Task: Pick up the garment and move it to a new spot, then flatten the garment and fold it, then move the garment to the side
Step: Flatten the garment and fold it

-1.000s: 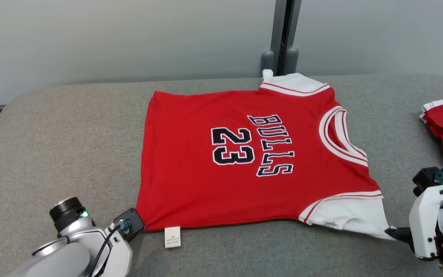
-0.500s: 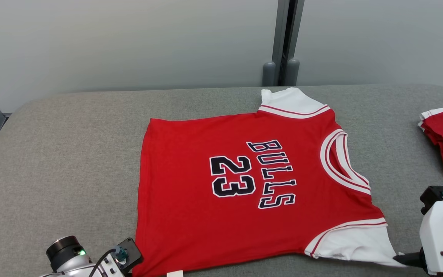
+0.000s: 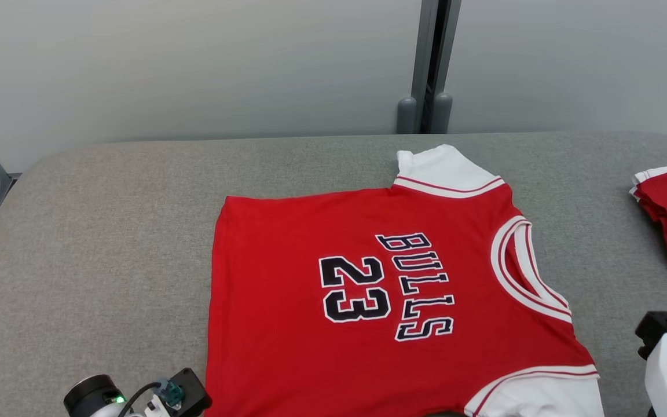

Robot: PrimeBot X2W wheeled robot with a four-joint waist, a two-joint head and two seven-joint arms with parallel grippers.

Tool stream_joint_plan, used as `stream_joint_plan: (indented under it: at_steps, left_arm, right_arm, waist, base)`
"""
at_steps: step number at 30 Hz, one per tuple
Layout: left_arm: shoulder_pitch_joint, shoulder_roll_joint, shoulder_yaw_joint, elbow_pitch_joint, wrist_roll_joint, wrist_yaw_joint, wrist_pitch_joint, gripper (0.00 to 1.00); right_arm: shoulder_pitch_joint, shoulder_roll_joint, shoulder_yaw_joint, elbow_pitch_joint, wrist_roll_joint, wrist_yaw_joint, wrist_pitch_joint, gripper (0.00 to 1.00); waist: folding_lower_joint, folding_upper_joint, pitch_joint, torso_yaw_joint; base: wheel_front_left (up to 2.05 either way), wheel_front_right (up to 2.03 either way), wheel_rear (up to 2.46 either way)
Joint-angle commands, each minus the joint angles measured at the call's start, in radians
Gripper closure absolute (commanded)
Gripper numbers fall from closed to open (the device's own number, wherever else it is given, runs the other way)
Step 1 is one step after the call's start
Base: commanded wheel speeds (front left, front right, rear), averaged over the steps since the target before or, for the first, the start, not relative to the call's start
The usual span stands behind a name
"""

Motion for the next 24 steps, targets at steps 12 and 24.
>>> stream_joint_plan:
  at_steps: [12, 24]
  left_arm:
    - [0.057, 0.032, 0.002, -0.071, -0.023, 0.040, 0.012, 1.00]
    - [0.059, 0.058, 0.050, -0.109, -0.127, 0.052, 0.010, 1.00]
  right_arm:
    - [0.098, -0.118, 0.010, -0.133, 0.085, 0.000, -0.006, 1.00]
    - [0.045, -0.083, 0.000, -0.128, 0.063, 0.000, -0.091, 1.00]
  waist:
    - [0.0001, 0.0000, -0.026, -0.008]
    - [0.0001, 0.0000, 0.006, -0.014]
  base:
    - [0.00, 0.00, 0.00]
    - [0.00, 0.00, 0.00]
